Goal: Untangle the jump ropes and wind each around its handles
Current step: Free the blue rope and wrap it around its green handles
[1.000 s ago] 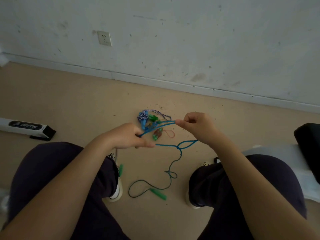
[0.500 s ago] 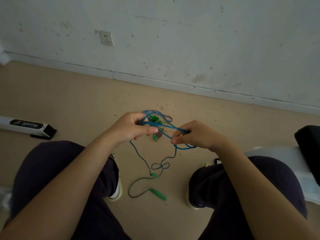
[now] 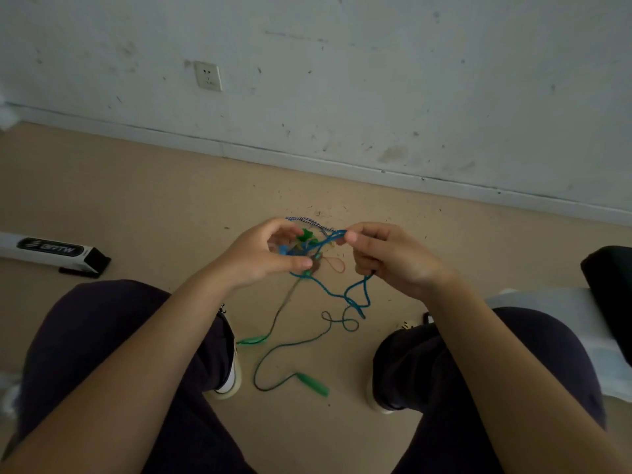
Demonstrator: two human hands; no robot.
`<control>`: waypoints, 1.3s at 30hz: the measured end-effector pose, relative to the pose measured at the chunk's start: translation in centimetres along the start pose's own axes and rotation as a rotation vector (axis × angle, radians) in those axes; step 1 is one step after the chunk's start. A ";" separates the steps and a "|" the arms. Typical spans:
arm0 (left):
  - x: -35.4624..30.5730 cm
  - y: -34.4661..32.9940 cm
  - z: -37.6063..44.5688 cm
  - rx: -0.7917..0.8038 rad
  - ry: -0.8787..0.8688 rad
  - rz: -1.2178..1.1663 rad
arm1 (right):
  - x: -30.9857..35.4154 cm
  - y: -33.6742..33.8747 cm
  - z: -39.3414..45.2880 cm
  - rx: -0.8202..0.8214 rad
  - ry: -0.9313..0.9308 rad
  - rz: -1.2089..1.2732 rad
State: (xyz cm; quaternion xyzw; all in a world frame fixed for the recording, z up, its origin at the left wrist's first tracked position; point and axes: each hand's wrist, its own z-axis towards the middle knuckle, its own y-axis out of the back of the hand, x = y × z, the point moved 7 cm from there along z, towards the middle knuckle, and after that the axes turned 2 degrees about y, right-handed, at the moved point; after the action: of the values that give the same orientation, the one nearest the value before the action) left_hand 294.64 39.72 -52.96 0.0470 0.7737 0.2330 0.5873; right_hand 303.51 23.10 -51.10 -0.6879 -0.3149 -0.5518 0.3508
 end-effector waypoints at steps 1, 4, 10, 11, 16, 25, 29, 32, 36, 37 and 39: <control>-0.2 0.2 0.0 -0.069 -0.021 0.009 | -0.1 -0.3 0.1 0.008 0.004 0.048; -0.9 0.0 -0.1 -0.147 -0.041 -0.021 | -0.3 -0.7 0.4 0.018 0.014 0.199; -0.8 -5.1 -0.5 0.262 -0.023 0.020 | -0.6 -1.7 0.9 0.075 0.047 0.248; -0.7 -5.4 -0.4 0.280 -0.023 0.064 | -0.6 -1.8 0.9 0.064 0.047 0.233; -1.7 -4.2 -0.3 0.239 -0.041 -0.023 | -1.0 0.8 0.8 -0.224 -0.019 0.043; -1.3 -2.3 -0.3 -0.101 0.047 -0.366 | -3.4 -2.1 0.4 0.018 -0.165 -0.316; -1.6 -1.4 -0.3 -0.139 0.030 -0.399 | -2.4 -1.3 0.6 -0.067 -0.099 -0.264; -0.3 0.5 0.3 -0.287 0.051 -0.219 | -1.2 -0.1 0.4 -0.161 -0.033 -0.211; 2.4 1.7 0.9 -0.349 0.222 0.017 | -0.7 0.6 0.3 -0.189 -0.006 -0.219; 2.8 1.7 0.8 -0.353 0.271 0.083 | -0.8 0.5 0.4 -0.171 -0.003 -0.220; 1.8 1.5 0.5 -0.337 0.233 0.167 | -0.9 0.1 0.5 -0.117 0.014 -0.267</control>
State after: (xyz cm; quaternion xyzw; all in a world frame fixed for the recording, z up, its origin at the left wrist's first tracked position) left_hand 294.24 41.77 -54.01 -0.0151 0.7798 0.4107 0.4721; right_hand 303.74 23.41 -52.06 -0.6553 -0.3685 -0.6157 0.2359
